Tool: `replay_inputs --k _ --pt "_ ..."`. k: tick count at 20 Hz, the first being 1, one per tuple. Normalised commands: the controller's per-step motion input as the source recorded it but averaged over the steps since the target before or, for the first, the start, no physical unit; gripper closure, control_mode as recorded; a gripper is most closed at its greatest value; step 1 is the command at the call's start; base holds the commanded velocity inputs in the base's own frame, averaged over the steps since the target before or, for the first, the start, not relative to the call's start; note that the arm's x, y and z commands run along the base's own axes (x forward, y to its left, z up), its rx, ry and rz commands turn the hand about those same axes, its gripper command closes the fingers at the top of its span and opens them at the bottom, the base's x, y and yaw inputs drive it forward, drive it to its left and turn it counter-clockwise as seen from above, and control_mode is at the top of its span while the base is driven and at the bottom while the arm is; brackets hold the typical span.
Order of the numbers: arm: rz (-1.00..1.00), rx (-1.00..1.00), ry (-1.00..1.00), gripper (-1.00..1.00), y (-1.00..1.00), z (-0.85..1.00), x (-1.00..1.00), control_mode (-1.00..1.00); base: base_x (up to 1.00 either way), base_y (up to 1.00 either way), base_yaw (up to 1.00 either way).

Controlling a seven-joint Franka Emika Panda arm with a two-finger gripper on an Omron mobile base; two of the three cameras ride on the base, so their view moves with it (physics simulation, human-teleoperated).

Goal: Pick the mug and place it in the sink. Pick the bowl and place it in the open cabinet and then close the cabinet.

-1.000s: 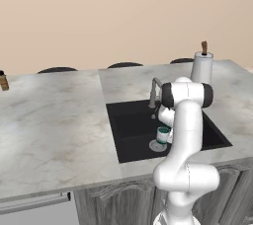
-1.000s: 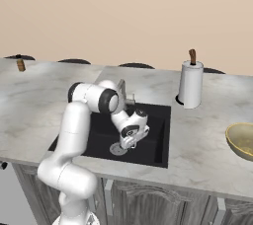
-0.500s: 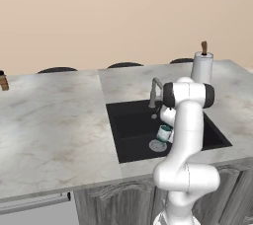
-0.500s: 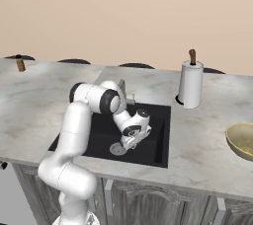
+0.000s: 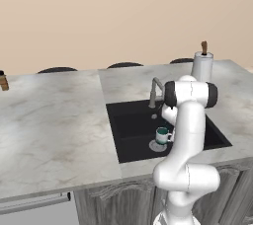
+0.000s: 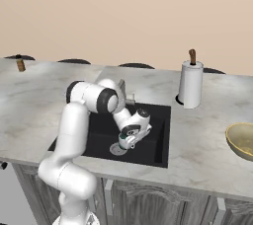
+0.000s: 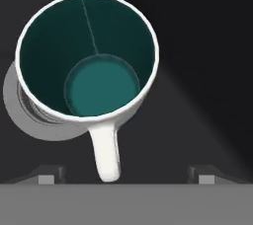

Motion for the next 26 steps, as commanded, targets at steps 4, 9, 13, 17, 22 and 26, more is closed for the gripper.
replay_inputs --k 4,9,13,17,22,26 --pt "0.00 0.00 -0.02 -1.00 0.00 0.56 -0.10 -1.00 0.00 0.00 0.00" --pt "0.00 0.00 0.00 -1.00 -0.03 0.58 -0.11 -1.00 0.00 0.00 0.00" --pt "-0.02 0.00 -0.01 -1.00 -0.02 0.71 -0.18 -1.00 0.00 0.00 0.00" --pt "-0.05 0.00 0.00 -1.00 -0.05 0.78 -0.11 -1.00 0.00 0.00 0.00" --pt "-0.04 0.00 0.00 -1.00 -0.06 0.83 -0.15 -1.00 0.00 0.00 0.00" --pt "-0.06 0.00 0.00 -1.00 -0.05 0.78 -0.33 -1.00 0.00 0.00 0.00"
